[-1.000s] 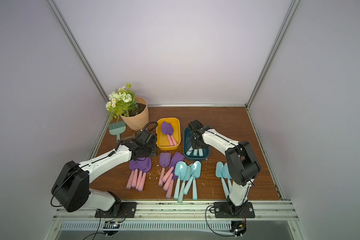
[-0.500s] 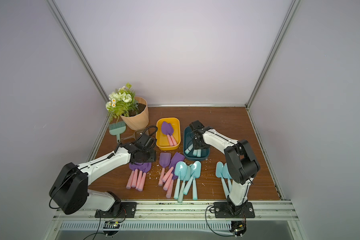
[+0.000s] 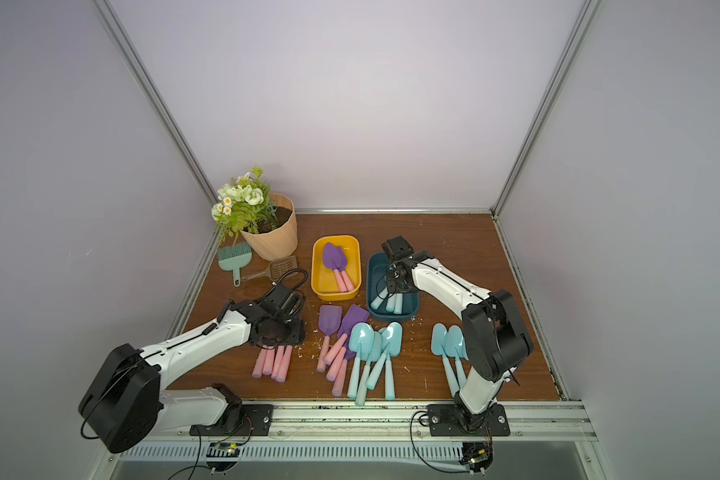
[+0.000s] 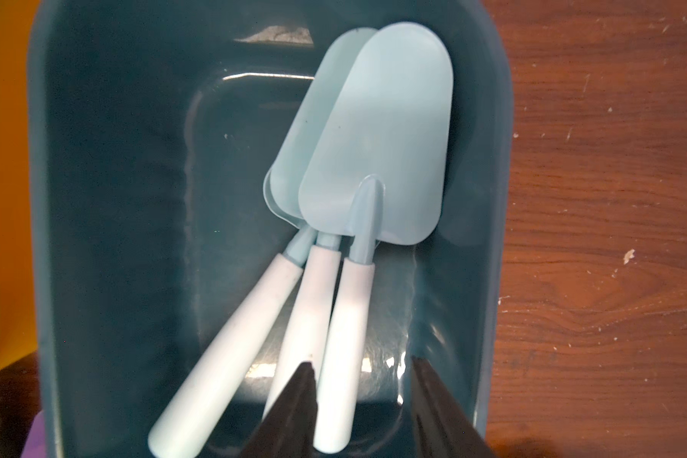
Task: Sort the small shovels by color and place them into the storage box
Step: Pick up the shovel from the center of the board.
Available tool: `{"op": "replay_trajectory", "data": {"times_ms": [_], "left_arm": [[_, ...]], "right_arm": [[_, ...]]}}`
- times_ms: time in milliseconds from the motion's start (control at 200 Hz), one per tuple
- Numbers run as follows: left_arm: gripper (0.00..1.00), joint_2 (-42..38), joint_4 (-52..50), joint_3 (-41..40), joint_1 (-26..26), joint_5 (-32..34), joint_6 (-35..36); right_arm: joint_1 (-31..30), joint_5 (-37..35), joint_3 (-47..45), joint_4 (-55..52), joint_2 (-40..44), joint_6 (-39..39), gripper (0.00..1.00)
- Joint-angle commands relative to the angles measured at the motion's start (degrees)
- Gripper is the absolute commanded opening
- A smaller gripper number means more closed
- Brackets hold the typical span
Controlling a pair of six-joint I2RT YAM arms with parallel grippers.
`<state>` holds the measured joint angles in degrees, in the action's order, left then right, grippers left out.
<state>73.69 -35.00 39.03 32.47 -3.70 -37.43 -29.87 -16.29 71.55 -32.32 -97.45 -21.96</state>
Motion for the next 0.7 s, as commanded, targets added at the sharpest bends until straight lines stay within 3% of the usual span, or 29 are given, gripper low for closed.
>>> {"op": "replay_trajectory", "data": {"times_ms": [0,300,695], "left_arm": [[0.63,-0.73,-1.61,0.79,1.11,-3.52,1.82],[0.63,5.71,-0.88,7.65,1.45,-8.94,5.38],[0.63,10.50,2.92,7.64,6.02,-15.27,4.86]], "right_arm": [[0.16,-0.29,-0.15,-0.64,1.52,-1.44,0.43],[0.10,-0.57,-1.30,-0.93,2.36,-1.86,0.43],[0.07,-1.61,-3.98,-1.35,4.35,-2.00,0.43]]}}
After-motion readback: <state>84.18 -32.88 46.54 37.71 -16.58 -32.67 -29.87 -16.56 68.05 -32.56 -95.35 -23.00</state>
